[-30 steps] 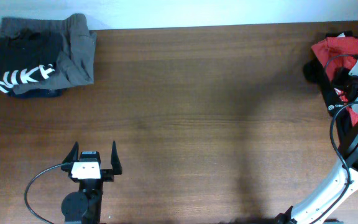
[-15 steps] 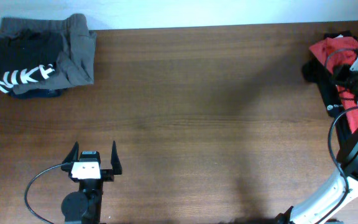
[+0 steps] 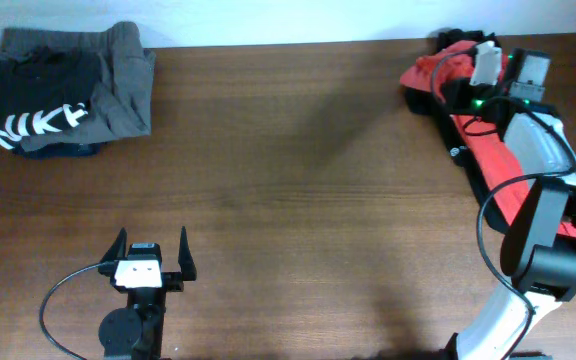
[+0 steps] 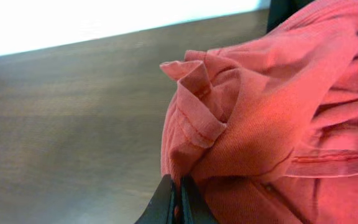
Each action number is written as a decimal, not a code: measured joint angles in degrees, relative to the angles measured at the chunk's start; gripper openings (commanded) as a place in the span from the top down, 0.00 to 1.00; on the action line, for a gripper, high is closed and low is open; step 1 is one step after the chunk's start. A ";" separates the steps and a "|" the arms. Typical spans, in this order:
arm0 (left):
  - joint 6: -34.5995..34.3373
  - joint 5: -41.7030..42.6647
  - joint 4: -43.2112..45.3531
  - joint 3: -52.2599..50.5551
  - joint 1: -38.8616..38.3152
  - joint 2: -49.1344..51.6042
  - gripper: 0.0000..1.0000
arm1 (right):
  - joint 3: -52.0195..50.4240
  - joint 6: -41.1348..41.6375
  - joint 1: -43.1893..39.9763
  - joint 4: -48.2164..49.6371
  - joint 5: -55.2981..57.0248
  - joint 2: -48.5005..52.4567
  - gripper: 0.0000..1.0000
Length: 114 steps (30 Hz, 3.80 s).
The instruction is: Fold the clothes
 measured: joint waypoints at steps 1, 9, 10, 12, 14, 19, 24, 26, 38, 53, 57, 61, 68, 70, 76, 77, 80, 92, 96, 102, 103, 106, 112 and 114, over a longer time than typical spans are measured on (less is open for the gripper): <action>0.00 0.00 0.00 0.00 0.00 0.00 0.01 | 0.00 0.02 0.79 -0.50 0.04 0.00 0.96; 0.00 0.00 0.00 0.00 0.00 0.00 0.01 | 0.00 0.02 11.10 -6.51 0.02 -0.02 0.96; 0.00 0.00 0.00 0.00 0.00 0.00 0.01 | 0.00 0.04 12.17 -6.73 0.04 -0.02 0.96; 0.00 0.00 0.00 0.00 0.00 0.00 0.01 | 0.00 0.04 15.89 -6.82 -0.09 -0.02 0.96; 0.00 0.00 0.00 0.00 0.00 0.00 0.01 | 0.00 0.04 17.99 -6.82 -0.17 -0.02 0.96; 0.00 0.00 0.00 0.00 0.00 0.00 0.01 | 0.00 0.02 21.99 -7.91 -0.37 -0.20 0.96; 0.00 0.00 0.00 0.00 0.00 0.00 0.01 | 0.00 -0.02 27.21 -12.15 -0.24 -0.22 0.96; 0.00 0.00 0.00 0.00 0.00 0.00 0.01 | 0.00 0.02 30.21 -13.07 -0.13 -0.22 0.96; 0.00 0.00 0.00 0.00 0.00 0.00 0.01 | 0.00 0.17 44.63 -14.10 -0.61 -0.48 0.78; 0.00 0.00 0.00 0.00 0.00 0.00 0.01 | 7.06 4.22 37.66 -35.45 24.26 -8.44 0.01; -0.02 0.00 0.00 0.00 0.00 0.00 0.01 | 8.24 4.68 31.74 -42.27 22.69 -10.73 0.01; 0.00 0.00 0.00 0.00 0.00 0.00 0.01 | 8.09 5.57 29.70 -46.95 19.93 -10.71 0.01; 0.00 0.00 0.00 0.00 0.00 0.00 0.01 | 8.07 28.50 25.81 -54.10 31.50 -10.71 0.01; 0.00 0.00 0.00 0.00 0.00 0.00 0.01 | 8.02 33.97 22.84 -57.07 34.42 -10.71 0.01; 0.00 0.00 0.00 0.00 0.00 0.00 0.01 | 8.02 45.70 9.77 -65.61 38.01 -10.71 0.01; 0.00 0.00 0.00 0.00 0.00 0.00 0.01 | 8.02 46.36 8.74 -66.12 38.12 -10.71 0.01; 0.00 0.00 0.00 0.00 0.00 0.00 0.01 | 7.85 48.00 5.16 -67.84 38.36 -10.71 0.01; 0.00 0.00 0.00 0.00 0.00 0.00 0.01 | -0.15 53.59 -0.74 -64.37 39.36 -10.71 0.02; 0.00 0.00 0.00 0.00 0.00 0.00 0.01 | -0.15 54.47 -5.57 -64.35 39.58 -10.71 0.01; 0.00 0.00 0.00 0.00 0.00 0.00 0.01 | -3.37 55.25 -10.62 -63.28 39.85 -10.71 0.01; 0.00 0.00 0.00 0.00 0.00 0.00 0.01 | -5.25 55.32 -11.21 -61.90 39.80 -10.71 0.01; 0.00 0.00 0.00 0.00 0.00 0.00 0.01 | -9.11 55.41 -11.76 -58.99 39.82 -10.71 0.02; 0.00 0.00 0.00 0.00 0.00 0.00 0.01 | -14.82 55.06 -11.98 -55.56 39.76 -10.71 0.01; 0.00 0.00 0.00 0.00 0.00 0.00 0.01 | -15.06 54.05 -11.98 -54.55 39.67 -10.71 0.02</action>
